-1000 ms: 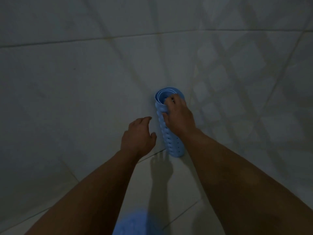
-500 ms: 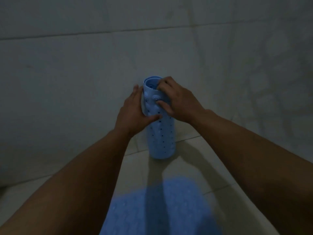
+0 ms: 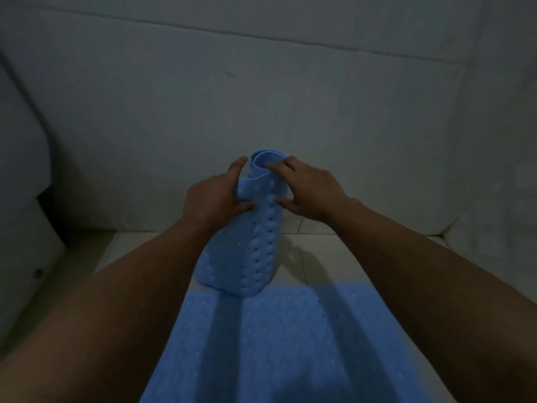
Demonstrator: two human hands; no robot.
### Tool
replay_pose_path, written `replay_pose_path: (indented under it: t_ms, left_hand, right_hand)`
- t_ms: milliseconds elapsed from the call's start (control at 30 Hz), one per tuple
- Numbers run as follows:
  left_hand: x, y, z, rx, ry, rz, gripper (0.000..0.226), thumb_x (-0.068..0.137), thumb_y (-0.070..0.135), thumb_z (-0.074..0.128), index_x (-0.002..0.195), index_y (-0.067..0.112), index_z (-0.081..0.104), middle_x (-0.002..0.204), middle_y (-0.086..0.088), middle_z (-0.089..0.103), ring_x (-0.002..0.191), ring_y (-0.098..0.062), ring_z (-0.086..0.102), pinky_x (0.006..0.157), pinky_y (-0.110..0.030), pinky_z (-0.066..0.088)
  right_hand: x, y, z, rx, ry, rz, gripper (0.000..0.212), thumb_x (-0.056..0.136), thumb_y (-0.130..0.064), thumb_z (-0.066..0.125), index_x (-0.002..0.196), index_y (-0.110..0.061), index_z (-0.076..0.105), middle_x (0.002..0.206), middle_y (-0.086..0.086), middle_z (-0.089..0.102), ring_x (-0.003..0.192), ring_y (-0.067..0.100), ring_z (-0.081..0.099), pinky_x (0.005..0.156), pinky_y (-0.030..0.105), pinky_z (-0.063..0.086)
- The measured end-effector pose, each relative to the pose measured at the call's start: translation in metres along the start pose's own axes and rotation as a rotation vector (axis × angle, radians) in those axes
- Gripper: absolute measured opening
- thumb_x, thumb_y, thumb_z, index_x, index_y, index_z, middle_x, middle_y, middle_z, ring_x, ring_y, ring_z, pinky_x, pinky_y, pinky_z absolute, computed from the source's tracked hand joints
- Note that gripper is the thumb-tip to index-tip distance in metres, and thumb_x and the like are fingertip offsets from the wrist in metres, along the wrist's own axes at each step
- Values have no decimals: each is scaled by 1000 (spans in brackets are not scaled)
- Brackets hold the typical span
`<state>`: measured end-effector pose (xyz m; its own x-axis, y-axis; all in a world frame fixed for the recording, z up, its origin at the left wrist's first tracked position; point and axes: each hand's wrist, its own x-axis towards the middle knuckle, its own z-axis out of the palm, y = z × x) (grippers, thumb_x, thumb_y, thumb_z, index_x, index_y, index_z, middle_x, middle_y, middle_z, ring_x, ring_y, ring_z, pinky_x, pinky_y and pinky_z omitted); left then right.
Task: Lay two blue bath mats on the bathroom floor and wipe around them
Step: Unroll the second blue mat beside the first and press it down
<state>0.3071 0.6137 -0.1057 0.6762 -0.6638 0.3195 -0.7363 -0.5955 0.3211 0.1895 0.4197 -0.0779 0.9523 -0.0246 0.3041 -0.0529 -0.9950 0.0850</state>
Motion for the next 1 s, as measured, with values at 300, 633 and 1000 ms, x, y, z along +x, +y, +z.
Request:
replay_pose_path:
  t_ms: [300,633,1000]
  left_hand:
    - [-61,-42,-15,-51,65,127,34,94,55,63,110,26,59,107,2,60,79,-27,65,59,-33,47]
    - [-75,6,-22,160,137,425,27,96,43,53,94,19,66,127,-3,70,108,-33,65,84,-43,45]
    - [-102,51,-154,255,197,213,44,97,58,40,97,20,62,77,-14,67,73,-40,65,64,-41,46]
  right_hand:
    - [-3,-52,-23,-80,2,-7,36,91,-37,67,123,-23,58,127,4,64,100,31,63,75,45,55]
    - [-65,-37,-44,-371,-57,149,45,82,-35,75,124,-21,67,152,16,41,136,38,39,100,52,34]
    - [-120,0,-99,33,-293,258,61,83,-53,72,138,-32,56,142,-1,52,137,27,44,116,63,12]
